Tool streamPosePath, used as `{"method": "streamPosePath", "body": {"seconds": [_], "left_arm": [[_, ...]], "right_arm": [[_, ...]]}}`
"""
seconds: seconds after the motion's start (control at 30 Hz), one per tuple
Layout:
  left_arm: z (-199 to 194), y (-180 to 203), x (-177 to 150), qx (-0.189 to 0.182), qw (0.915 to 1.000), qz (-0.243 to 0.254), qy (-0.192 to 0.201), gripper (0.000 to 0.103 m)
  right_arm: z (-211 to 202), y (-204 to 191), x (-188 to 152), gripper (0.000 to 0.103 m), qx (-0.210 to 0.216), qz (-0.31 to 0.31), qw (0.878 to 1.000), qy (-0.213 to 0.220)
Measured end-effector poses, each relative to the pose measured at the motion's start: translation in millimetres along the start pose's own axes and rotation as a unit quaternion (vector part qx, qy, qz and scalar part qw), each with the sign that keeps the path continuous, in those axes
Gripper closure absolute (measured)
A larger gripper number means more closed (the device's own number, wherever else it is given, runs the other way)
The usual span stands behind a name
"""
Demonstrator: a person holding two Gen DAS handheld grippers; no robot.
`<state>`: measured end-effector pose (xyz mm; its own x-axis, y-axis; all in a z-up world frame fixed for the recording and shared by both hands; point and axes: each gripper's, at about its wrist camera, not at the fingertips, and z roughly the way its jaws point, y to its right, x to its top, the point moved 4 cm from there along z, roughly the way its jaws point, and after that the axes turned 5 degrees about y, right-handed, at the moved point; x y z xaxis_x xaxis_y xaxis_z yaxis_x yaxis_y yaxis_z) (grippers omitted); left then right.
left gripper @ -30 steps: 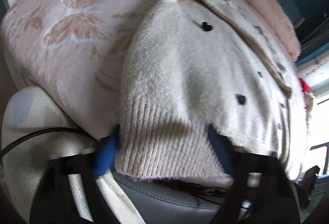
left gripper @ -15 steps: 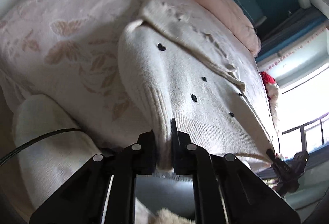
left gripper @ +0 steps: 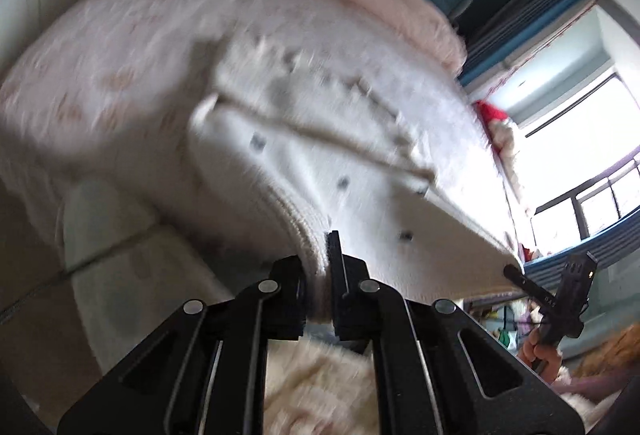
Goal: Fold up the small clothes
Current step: 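Lay the hem over the collar and open both grippers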
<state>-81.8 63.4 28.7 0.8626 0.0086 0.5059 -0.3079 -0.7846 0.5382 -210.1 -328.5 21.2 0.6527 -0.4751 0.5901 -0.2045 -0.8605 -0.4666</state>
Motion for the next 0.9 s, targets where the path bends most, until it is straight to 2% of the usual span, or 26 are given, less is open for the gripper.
{"method": "streamPosePath", "body": {"seconds": [0.13, 0.27, 0.33, 0.4, 0.43, 0.53, 0.57, 0.63, 0.67, 0.7, 0.73, 0.77, 0.8, 0.83, 0.87, 0.9], "left_arm": [[25, 9, 63, 0.005, 0.9982, 0.023, 0.054, 0.095], [76, 10, 135, 0.052, 0.9923, 0.044, 0.103, 0.095], [113, 5, 168, 0.083, 0.9886, 0.042, 0.119, 0.095], [147, -5, 189, 0.109, 0.986, 0.041, 0.119, 0.095], [165, -11, 197, 0.129, 0.9835, 0.041, 0.12, 0.095], [225, -38, 211, 0.165, 0.9827, 0.021, 0.082, 0.092], [240, -51, 212, 0.165, 0.9838, 0.003, 0.071, 0.091], [244, -64, 209, 0.172, 0.9821, -0.019, 0.074, 0.09], [240, -69, 206, 0.17, 0.982, -0.023, 0.079, 0.084], [236, -71, 203, 0.169, 0.9819, -0.021, 0.082, 0.07], [230, -73, 200, 0.173, 0.9812, -0.015, 0.085, 0.059], [218, -76, 193, 0.178, 0.9795, -0.007, 0.095, 0.038], [210, -77, 188, 0.179, 0.9783, -0.001, 0.105, 0.024], [203, -80, 183, 0.18, 0.9766, 0.006, 0.117, 0.02], [201, -81, 180, 0.181, 0.976, 0.012, 0.12, 0.016], [205, -84, 179, 0.184, 0.9761, 0.018, 0.114, 0.016]], "right_arm": [[16, 10, 65, 0.096, 0.017, 0.01, 0.997, 0.069], [69, 33, 140, 0.095, 0.007, 0.028, 0.993, 0.112], [100, 44, 164, 0.095, 0.005, 0.039, 0.993, 0.111], [147, 62, 188, 0.094, -0.016, 0.058, 0.992, 0.115], [168, 69, 194, 0.094, -0.01, 0.068, 0.992, 0.106], [215, 89, 198, 0.089, -0.027, 0.108, 0.989, 0.097], [221, 93, 197, 0.083, -0.031, 0.117, 0.988, 0.094], [223, 100, 195, 0.063, -0.039, 0.133, 0.985, 0.107], [219, 104, 194, 0.044, -0.039, 0.139, 0.983, 0.116], [212, 108, 192, 0.037, -0.045, 0.142, 0.981, 0.125], [204, 110, 188, 0.037, -0.051, 0.136, 0.98, 0.134], [198, 111, 185, 0.036, -0.051, 0.127, 0.981, 0.134], [195, 112, 181, 0.035, -0.053, 0.119, 0.983, 0.132], [192, 113, 176, 0.032, -0.054, 0.109, 0.984, 0.129], [194, 113, 170, 0.025, -0.061, 0.091, 0.986, 0.122], [199, 113, 167, 0.021, -0.066, 0.079, 0.988, 0.113]]}}
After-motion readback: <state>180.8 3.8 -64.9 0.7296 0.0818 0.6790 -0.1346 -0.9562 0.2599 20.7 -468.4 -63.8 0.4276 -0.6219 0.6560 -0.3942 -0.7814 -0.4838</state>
